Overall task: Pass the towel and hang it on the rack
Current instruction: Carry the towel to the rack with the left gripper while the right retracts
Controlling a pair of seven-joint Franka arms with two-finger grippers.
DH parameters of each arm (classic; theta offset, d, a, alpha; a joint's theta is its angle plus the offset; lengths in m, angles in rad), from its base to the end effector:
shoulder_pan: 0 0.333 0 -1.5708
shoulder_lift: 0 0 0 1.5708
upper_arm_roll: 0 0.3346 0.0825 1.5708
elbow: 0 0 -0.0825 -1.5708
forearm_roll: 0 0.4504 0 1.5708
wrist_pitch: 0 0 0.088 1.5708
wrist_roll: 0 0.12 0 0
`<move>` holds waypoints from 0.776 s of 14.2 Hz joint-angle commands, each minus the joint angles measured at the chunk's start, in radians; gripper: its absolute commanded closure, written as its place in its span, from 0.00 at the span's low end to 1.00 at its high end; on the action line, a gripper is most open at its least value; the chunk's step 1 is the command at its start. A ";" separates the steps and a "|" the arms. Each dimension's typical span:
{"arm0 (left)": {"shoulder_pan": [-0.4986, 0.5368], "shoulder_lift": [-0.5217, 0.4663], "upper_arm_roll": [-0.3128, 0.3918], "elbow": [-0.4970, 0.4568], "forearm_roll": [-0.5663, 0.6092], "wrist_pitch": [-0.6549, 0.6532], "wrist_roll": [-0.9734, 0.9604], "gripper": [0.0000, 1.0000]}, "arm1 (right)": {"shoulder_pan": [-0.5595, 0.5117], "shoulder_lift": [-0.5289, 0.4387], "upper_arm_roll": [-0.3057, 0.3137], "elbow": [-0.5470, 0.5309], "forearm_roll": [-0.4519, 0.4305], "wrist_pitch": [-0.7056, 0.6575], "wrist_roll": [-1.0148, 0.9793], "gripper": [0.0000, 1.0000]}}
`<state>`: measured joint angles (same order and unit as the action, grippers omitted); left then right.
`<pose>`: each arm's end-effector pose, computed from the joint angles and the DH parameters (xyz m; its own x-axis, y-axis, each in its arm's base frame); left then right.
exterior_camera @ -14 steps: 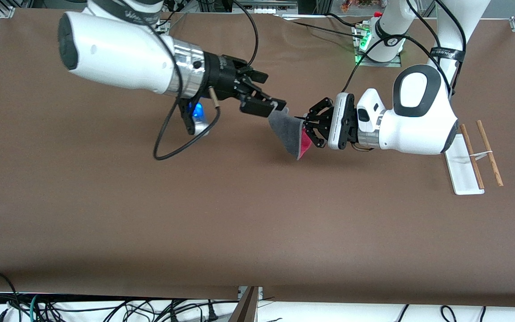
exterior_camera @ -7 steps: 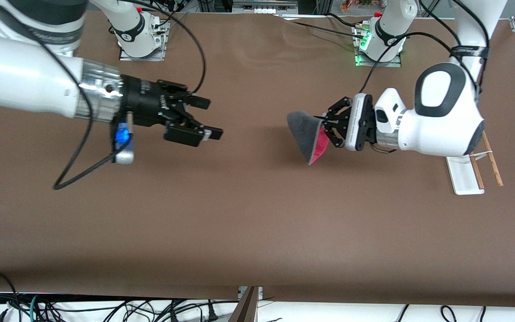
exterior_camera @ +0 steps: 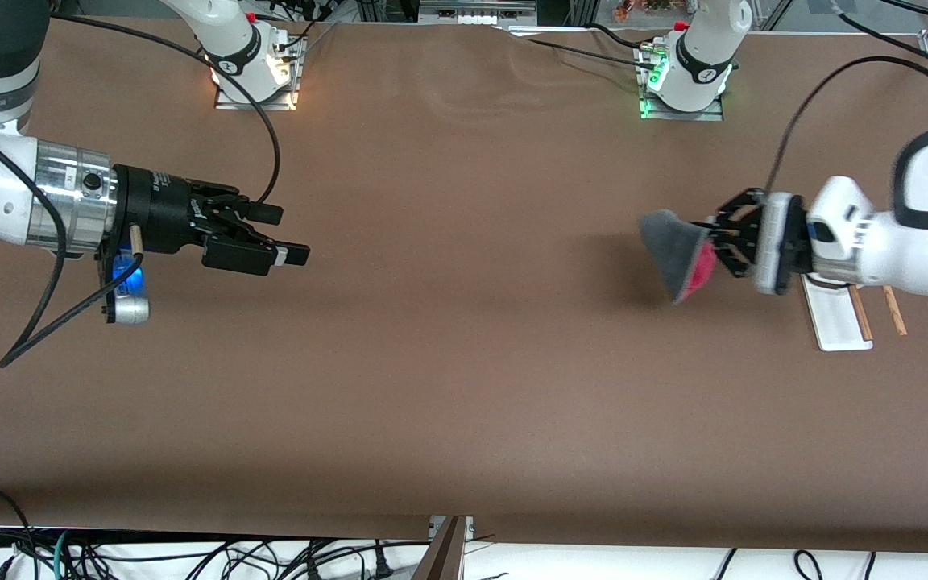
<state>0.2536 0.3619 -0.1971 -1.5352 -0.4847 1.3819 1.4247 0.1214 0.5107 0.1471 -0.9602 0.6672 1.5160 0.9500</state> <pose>0.6728 -0.0100 0.4258 0.3317 -0.8395 0.4304 -0.8470 -0.0642 0.5277 0.7272 0.2434 0.6306 0.7576 -0.4097 -0.5081 -0.6375 -0.6314 -0.4416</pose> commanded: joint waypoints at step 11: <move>0.174 0.114 -0.013 0.142 0.794 0.045 0.489 1.00 | -0.005 -0.385 -0.172 -0.634 -0.549 0.036 -0.838 0.00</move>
<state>0.4312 0.4485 -0.2057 -1.4359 0.2286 1.4238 1.7722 0.1139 0.1858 -0.0243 -1.5142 0.1515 1.5196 0.1489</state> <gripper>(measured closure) 0.974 0.000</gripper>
